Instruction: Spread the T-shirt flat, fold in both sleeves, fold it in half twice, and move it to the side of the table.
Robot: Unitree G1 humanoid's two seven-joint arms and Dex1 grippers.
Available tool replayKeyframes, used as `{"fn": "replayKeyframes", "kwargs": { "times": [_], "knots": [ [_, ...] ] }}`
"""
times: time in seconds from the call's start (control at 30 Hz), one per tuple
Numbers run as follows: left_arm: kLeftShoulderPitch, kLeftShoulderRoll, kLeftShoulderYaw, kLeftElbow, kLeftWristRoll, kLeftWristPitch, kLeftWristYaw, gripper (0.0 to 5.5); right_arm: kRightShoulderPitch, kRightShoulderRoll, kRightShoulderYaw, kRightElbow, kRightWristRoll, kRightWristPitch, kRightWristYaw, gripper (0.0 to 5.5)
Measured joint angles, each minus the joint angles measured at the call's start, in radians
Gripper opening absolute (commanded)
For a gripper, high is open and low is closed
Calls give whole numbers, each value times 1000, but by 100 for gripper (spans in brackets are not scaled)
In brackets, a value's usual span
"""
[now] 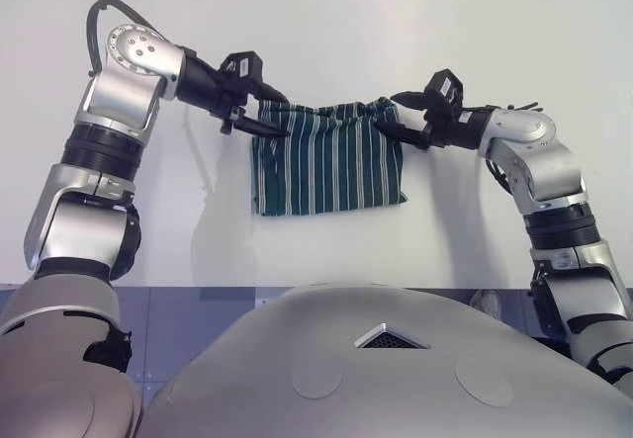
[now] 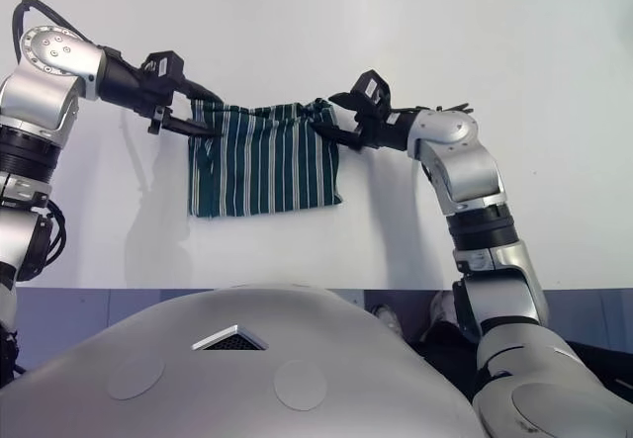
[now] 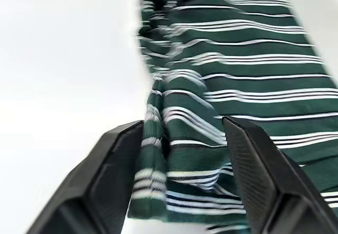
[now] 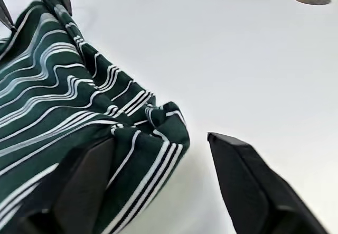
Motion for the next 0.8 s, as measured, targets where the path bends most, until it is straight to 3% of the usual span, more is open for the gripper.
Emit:
{"fn": "replayKeyframes", "kwargs": {
  "times": [0.17,0.27,0.37,0.43,0.6,0.8],
  "knots": [
    [-30,-28,110,-2,25,-35,149,283,38,84,-199,-22,78,113,-211,323],
    [49,-70,154,-261,-62,-19,203,283,70,119,-317,-46,109,131,-322,323],
    [275,-80,79,-559,-128,24,190,283,104,154,-393,-53,108,110,-412,323],
    [396,-83,-6,-611,-110,26,182,323,122,170,-411,-59,101,86,-449,323],
    [402,-141,-104,-502,119,20,373,415,166,211,-377,-98,76,53,-466,323],
    [322,-173,-126,-353,190,-42,570,523,168,233,-393,-119,62,-1,-537,323]
  ]
}}
